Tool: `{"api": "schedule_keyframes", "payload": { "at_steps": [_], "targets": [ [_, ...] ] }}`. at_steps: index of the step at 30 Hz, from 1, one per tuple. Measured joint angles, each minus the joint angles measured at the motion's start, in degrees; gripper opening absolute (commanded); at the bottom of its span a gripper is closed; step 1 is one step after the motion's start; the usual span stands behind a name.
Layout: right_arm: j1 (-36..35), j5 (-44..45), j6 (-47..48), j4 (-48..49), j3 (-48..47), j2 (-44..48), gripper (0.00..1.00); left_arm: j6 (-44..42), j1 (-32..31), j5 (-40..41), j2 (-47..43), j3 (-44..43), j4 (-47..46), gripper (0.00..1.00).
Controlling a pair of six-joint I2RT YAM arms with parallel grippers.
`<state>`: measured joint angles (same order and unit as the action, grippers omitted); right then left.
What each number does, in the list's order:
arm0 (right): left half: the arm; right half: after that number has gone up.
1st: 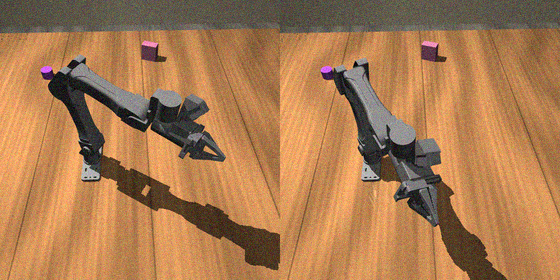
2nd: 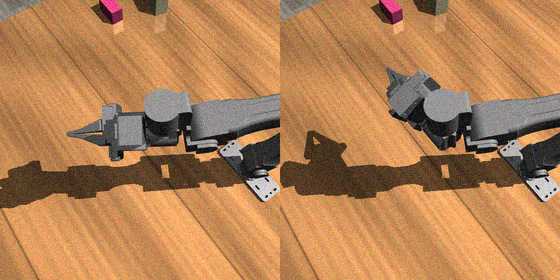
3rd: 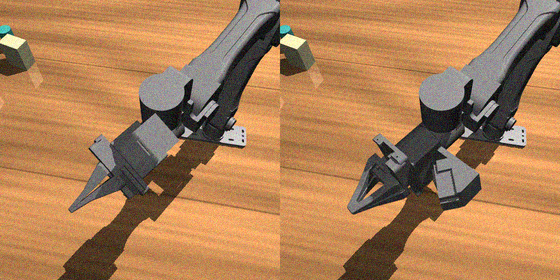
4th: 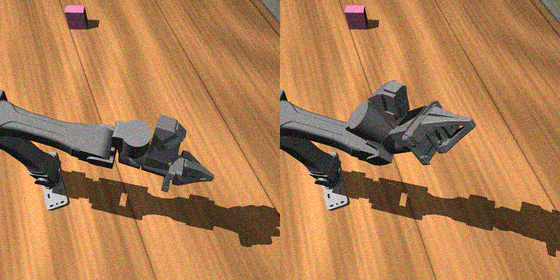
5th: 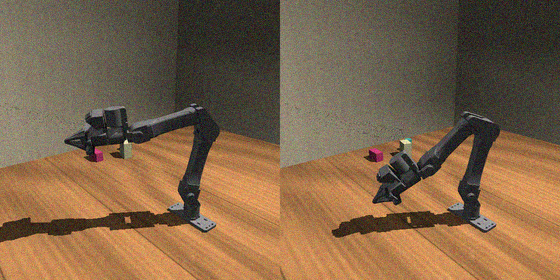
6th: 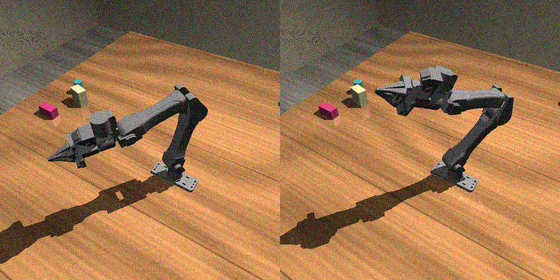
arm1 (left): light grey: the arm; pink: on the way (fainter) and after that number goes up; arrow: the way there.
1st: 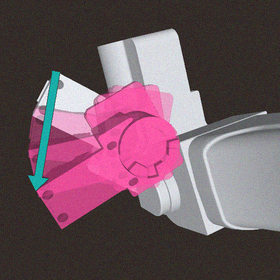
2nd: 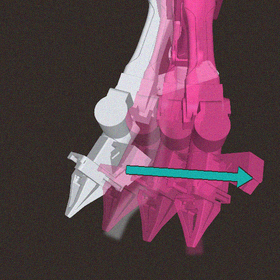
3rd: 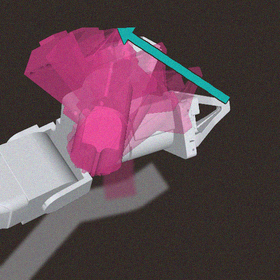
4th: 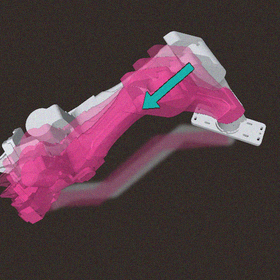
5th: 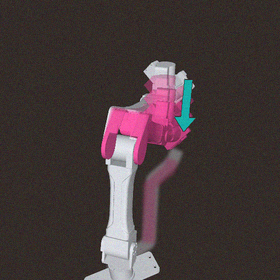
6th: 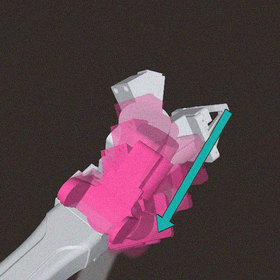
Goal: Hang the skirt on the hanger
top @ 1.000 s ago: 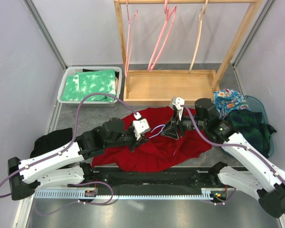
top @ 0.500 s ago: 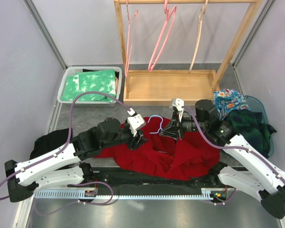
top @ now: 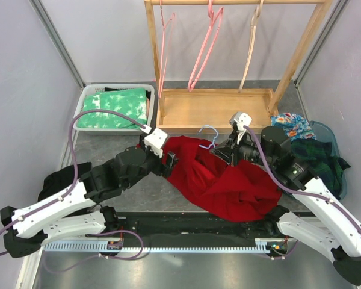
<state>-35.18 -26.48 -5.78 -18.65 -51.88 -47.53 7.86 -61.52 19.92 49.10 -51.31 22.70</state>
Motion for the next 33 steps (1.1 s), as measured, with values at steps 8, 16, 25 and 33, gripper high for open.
{"api": "schedule_keyframes", "payload": {
  "at_steps": [8,16,25,33],
  "targets": [
    [0.1,8.6,-3.1,-3.9,-6.2,-2.2,0.0,1.8,0.0,11.7,-1.7,-5.4,6.1,0.83],
    [0.1,12.9,-4.0,-9.8,-18.9,-6.8,0.0,1.5,0.0,14.1,1.7,-10.4,9.8,0.82],
    [0.1,9.5,-3.3,-12.2,-24.1,-14.0,0.0,-1.9,0.0,7.6,5.0,-18.1,7.9,0.82],
    [0.1,5.0,-0.5,-19.7,-31.3,-17.3,0.0,-8.5,0.0,-2.4,4.8,-21.0,3.5,0.83]
  ]
}}
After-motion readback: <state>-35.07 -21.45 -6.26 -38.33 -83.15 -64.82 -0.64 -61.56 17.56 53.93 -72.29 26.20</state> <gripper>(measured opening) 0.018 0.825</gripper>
